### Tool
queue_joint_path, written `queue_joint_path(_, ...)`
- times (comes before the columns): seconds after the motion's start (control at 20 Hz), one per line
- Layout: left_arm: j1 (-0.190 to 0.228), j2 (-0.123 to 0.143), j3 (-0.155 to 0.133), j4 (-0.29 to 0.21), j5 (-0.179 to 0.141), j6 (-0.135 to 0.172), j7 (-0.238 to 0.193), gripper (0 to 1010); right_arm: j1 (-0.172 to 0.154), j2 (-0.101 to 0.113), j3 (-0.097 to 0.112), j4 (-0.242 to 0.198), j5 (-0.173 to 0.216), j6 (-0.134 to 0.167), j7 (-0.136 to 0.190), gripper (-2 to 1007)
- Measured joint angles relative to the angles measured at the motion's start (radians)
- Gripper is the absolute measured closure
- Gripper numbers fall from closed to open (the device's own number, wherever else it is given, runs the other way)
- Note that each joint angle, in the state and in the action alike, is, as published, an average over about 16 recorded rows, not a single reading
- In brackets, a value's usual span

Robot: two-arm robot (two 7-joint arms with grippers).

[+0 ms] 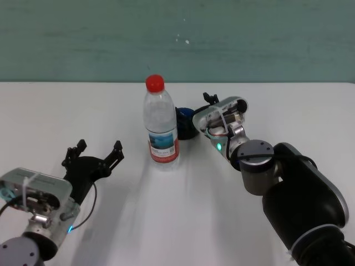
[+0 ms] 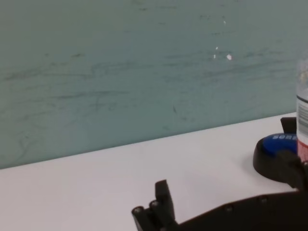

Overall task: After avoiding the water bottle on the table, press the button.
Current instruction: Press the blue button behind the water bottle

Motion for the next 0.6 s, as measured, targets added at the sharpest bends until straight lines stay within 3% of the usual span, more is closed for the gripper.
queue_joint_path(0.6, 0.000, 0.000, 0.000, 0.000, 0.000, 0.000, 0.000, 6, -0.005, -0.003, 0.006, 0.014, -0.009, -0.005, -0.004, 2)
